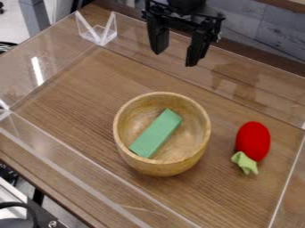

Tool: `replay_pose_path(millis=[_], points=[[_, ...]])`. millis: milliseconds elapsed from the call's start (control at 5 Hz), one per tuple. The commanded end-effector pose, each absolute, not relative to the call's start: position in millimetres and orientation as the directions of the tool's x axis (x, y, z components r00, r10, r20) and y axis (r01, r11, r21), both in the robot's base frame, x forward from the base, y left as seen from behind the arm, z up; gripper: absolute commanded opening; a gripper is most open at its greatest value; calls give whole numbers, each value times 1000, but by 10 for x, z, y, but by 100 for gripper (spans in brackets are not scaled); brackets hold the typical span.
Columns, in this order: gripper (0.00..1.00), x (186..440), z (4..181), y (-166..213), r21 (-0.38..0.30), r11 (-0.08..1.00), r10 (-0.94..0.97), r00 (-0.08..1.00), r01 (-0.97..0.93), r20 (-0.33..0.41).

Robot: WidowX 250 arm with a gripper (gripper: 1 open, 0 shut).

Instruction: Remove the green stick from the brown bowl and put it on the table

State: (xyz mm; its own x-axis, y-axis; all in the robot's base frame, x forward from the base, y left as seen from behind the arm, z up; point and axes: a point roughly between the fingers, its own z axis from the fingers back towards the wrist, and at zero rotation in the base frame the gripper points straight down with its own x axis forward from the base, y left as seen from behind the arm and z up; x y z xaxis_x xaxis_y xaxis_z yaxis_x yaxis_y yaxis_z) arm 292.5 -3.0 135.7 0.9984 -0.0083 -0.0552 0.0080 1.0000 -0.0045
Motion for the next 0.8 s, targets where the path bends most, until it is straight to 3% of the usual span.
replay_pose_path(millis=[0, 200, 600], points=[[100, 2835, 1106, -42, -5, 997, -71, 994, 71, -80], [100, 2691, 921, 13, 9, 999, -46, 995, 47, -91], [100, 2636, 698, -51, 9, 1000, 9, 999, -9, -43]])
